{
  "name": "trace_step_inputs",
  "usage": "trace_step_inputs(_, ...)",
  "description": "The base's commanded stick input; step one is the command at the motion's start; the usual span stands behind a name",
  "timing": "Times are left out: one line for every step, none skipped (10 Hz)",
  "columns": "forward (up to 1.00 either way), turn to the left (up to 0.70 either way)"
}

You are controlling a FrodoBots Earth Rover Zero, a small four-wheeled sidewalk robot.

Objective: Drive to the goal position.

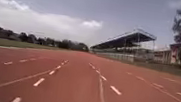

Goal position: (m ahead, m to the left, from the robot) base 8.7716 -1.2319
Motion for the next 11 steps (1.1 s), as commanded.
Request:
trace_step_inputs(0.45, 0.00)
trace_step_inputs(0.45, 0.00)
trace_step_inputs(0.45, 0.00)
trace_step_inputs(0.45, 0.00)
trace_step_inputs(0.45, 0.00)
trace_step_inputs(0.45, 0.00)
trace_step_inputs(0.45, 0.00)
trace_step_inputs(0.45, 0.00)
trace_step_inputs(0.45, 0.00)
trace_step_inputs(0.45, 0.00)
trace_step_inputs(0.45, 0.00)
